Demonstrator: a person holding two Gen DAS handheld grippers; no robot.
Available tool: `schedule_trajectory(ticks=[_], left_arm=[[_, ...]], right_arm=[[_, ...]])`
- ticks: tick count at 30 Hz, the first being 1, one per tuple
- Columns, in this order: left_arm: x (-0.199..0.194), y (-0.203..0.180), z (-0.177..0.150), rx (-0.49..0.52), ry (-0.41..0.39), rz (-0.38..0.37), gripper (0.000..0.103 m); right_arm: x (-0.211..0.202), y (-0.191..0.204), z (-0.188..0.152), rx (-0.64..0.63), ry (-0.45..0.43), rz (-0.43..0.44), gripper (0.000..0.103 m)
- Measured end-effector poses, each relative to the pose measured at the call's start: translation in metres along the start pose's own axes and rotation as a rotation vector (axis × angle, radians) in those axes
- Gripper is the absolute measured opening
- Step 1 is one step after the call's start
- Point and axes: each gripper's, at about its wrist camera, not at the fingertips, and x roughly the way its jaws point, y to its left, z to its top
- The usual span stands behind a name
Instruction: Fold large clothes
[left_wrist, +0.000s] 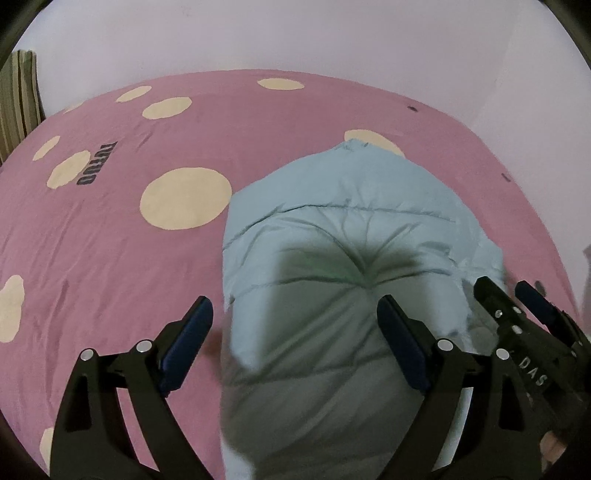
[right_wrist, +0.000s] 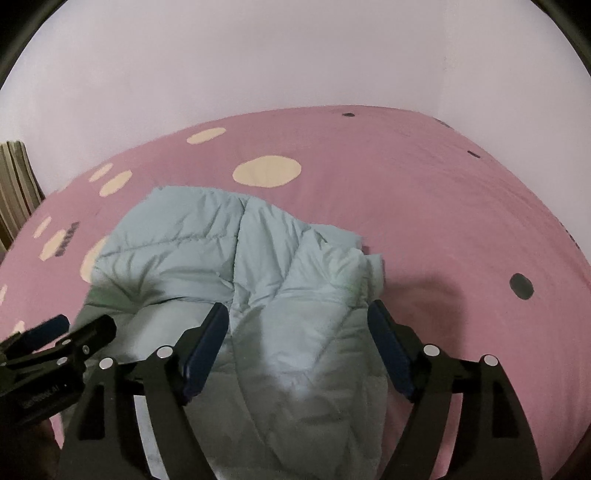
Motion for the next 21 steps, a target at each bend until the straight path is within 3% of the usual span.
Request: schedule_trajectory(ticks=[10,15,21], left_arm=[[-0.034,0.047,-0.005,-0.143,-0.027,-0.13,0.09],[-0.026,0.067,-0.015,-0.272,0.019,-0.246,0.09],[-0.006,0.068,-0.03,-0.326,0.07,-0.333,0.09]], right_arm=[[-0.036,-0.034,0.0,0.141,-0.013,0.103,0.079],[-0.03,-0.051,-0.008,0.248,0.037,0.178,0.079],[-0.008,-0.055,-0.023,0.291,0.108,0.202,0.079]])
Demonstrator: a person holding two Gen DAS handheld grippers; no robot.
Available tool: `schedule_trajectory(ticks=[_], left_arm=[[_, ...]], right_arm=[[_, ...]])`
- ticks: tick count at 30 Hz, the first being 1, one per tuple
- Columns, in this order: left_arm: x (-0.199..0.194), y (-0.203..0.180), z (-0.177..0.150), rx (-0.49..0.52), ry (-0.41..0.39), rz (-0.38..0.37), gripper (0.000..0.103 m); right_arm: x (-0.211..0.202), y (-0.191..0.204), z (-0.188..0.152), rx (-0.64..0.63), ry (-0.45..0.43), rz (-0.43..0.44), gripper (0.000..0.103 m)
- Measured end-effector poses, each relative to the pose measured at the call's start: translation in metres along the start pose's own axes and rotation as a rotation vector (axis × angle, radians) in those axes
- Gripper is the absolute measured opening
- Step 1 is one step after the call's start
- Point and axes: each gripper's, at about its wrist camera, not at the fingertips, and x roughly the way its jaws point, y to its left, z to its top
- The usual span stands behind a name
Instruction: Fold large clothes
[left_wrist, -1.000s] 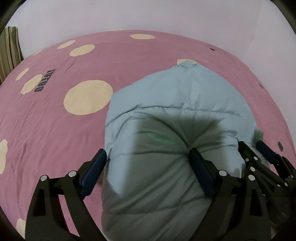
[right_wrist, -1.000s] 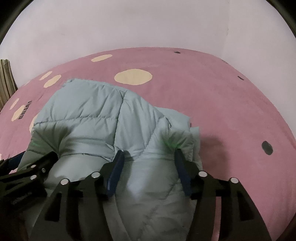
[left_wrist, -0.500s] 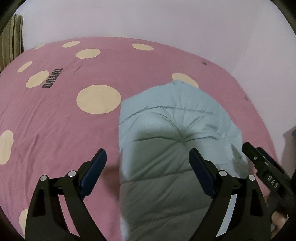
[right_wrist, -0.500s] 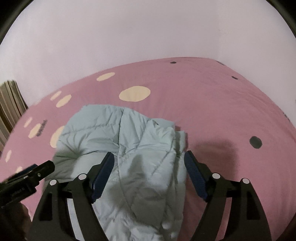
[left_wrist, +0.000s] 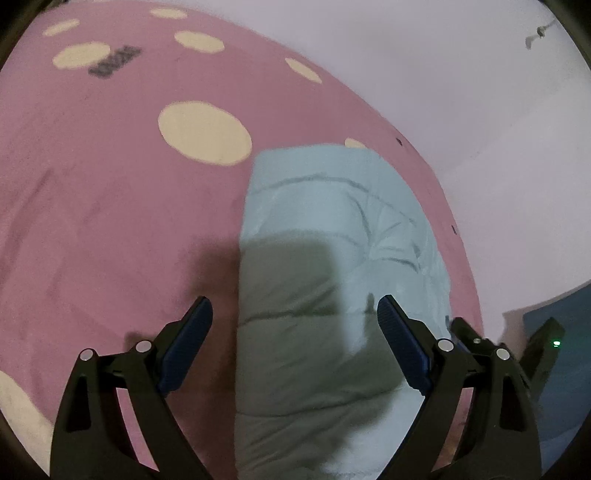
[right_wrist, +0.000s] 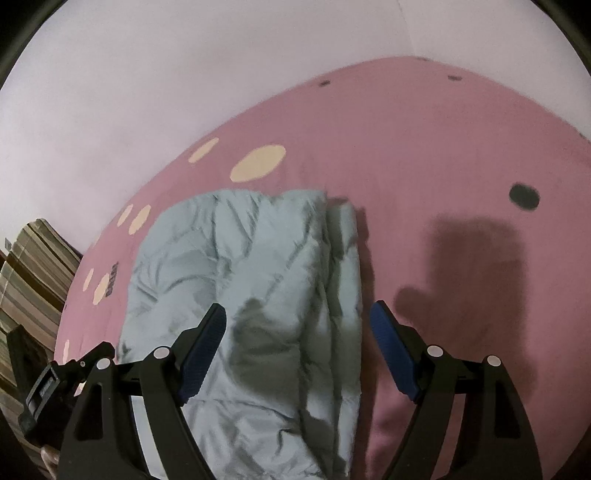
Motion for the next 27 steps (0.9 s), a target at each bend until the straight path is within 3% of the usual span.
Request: schedule_trajectory(ticks=[7,13,14,17,20,24,27], left_arm=[[0.023,0.01,-0.005,-0.074,0.05,-0.085,0.09],[0.032,0.01,-0.005,-0.06,0.072,-0.128,0.089],[0.034,0.008,-0.006,-0.051,0.077,-0.132,0.085],[0.039,0.008,-0.011,-0.045,0.083,-0.14,0.078],[0.04,0.006,-0.012,-0.03,0.088,-0.146,0.068],[0.037,0.007,-0.011,-0.012,0.086,-0.161,0.051],[0.031,0.003,-0.01,0.0,0.072,-0.167,0.043]], right_arm=[[0.02,-0.019,-0.01,0.076,0.061,0.051,0.084],[0.028,-0.023,-0.017,0.094,0.075,0.086,0.085],[0.029,-0.021,-0.019,0.082,0.076,0.09,0.083],[0.034,-0.021,-0.022,0.084,0.098,0.153,0.059],[0.04,-0.023,-0.026,0.13,0.126,0.208,0.053],[0.042,-0.017,-0.027,0.133,0.139,0.265,0.034],[0.037,-0.007,-0.027,0.094,0.118,0.275,0.027]])
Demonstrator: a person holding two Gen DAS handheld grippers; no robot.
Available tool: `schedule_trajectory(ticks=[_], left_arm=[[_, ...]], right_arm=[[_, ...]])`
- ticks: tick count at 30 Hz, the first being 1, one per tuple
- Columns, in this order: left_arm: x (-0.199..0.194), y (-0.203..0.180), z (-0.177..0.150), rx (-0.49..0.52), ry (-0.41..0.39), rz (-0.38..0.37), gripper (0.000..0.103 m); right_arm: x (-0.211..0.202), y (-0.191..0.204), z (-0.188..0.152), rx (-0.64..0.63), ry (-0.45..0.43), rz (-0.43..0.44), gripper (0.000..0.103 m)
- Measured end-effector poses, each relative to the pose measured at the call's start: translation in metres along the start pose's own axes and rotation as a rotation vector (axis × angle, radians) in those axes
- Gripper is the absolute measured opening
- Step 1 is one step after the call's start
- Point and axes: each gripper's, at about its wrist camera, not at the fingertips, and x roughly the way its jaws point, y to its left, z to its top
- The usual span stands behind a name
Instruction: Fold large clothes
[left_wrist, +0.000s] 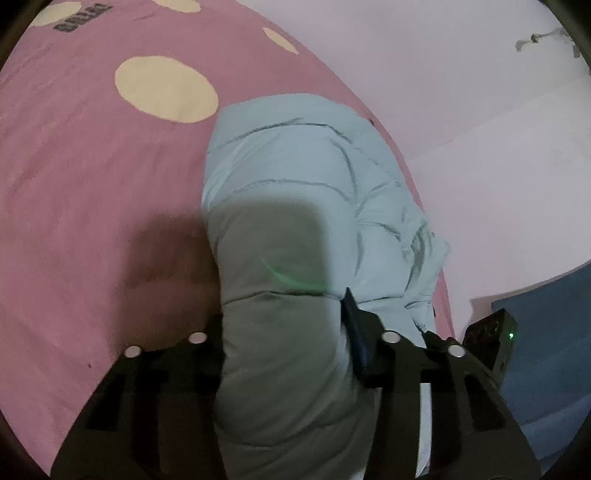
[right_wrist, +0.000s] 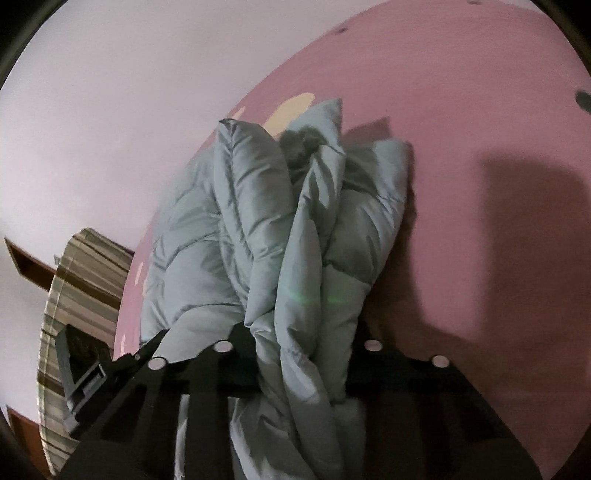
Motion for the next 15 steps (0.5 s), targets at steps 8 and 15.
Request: schedule_trajectory(ticks=[8,15], left_arm=[[-0.025,-0.017,0.016,0.044,-0.072,0.028,0.038],[-0.063,-0.007,0.05,0.051,-0.157,0.054,0.038]], right_arm=[[0.005,0.032,0.003,-0.065,-0.032,0.048,0.024],[0.029,0.082,0.021,-0.119,-0.036,0.123,0.024]])
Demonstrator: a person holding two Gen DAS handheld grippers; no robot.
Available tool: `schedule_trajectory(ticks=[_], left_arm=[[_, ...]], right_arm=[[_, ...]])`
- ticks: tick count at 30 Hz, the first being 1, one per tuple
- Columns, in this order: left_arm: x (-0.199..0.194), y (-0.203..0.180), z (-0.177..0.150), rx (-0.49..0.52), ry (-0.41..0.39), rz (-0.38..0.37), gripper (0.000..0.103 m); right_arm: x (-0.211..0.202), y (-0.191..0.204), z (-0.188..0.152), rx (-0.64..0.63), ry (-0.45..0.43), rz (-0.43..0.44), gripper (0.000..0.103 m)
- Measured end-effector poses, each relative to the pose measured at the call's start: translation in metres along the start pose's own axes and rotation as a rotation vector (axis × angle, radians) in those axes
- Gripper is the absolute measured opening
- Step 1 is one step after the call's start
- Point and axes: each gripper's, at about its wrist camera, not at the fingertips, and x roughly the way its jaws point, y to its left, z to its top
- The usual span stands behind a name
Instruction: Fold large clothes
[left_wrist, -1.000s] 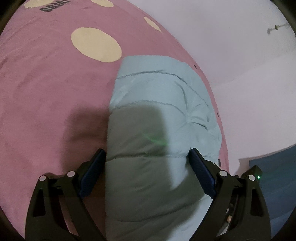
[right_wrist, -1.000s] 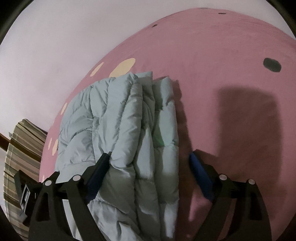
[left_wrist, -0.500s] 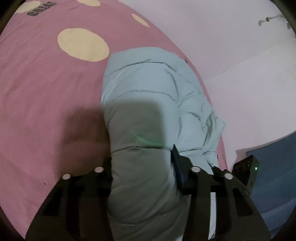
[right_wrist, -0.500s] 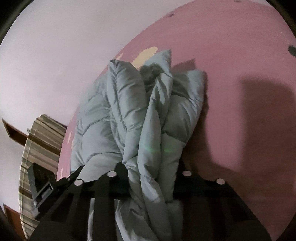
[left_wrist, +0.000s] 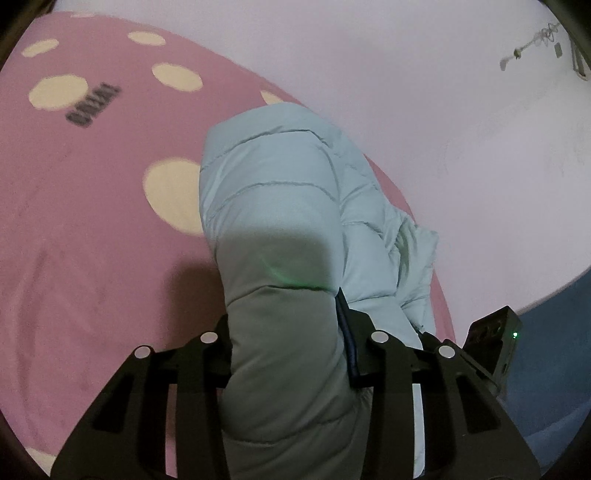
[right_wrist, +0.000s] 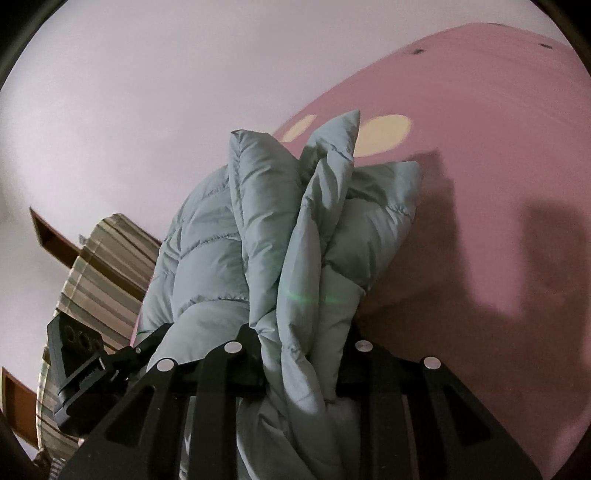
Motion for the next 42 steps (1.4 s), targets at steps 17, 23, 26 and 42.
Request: schedule_trajectory(ticks=[17,23,26,42], left_arm=[[-0.007,0.079,0.035,-0.052,-0.009,0.106,0.039],[-0.002,0.087,0.028,-0.059,-0.001,0.122,0.039],[0.002,0.091,0.028,-0.052,0.001,0.13,0.039],[0.012,0.096,0.032,-0.041,0.007,0.145,0.041]], right_arm=[[0.085,0.017,0.004,-0.029,0.086,0.019,0.024],[0.095,0.016,0.004,-0.019,0.1,0.006,0.024],[0.103,0.012,0.005,-0.007,0.108,0.005,0.024],[0.108,-0.007,0.012,0.015,0.119,0.012,0.028]])
